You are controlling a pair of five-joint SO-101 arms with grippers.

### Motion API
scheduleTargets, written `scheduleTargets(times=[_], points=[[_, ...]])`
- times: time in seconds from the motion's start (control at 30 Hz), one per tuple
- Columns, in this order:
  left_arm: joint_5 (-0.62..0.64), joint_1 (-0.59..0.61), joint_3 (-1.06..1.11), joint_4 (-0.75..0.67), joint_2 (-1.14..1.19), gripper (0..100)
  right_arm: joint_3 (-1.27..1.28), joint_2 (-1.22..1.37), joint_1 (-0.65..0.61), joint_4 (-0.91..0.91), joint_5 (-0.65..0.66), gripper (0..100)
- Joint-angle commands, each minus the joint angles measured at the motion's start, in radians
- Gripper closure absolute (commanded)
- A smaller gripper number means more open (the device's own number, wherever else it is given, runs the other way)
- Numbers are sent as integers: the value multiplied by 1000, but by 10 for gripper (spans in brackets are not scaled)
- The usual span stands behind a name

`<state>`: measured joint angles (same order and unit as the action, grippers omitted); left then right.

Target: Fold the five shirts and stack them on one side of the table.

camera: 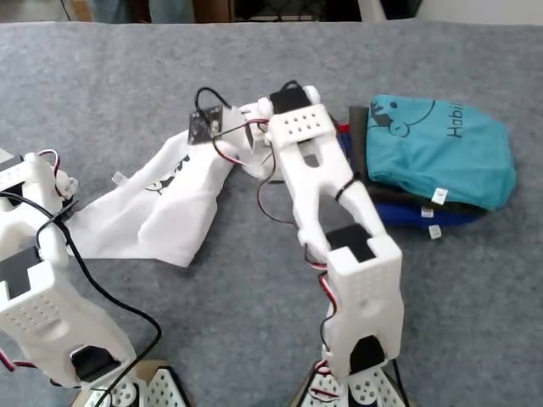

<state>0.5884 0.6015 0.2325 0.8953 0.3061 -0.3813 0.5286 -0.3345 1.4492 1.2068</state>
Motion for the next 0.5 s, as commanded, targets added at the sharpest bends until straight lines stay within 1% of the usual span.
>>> scheduleTargets(times=[0.0,0.07,0.13,0.3,0.47], points=[[-6,21,-33,3,-5,945,44,8,-8,-84,28,892],[-6,21,-35,3,-5,945,90,16,-5,-181,28,892],[-6,21,-36,3,-5,945,128,18,-6,-241,28,890],[-6,21,-39,3,-3,945,165,18,-43,-258,28,889],[-6,21,-39,3,-3,945,168,19,-54,-272,28,888]])
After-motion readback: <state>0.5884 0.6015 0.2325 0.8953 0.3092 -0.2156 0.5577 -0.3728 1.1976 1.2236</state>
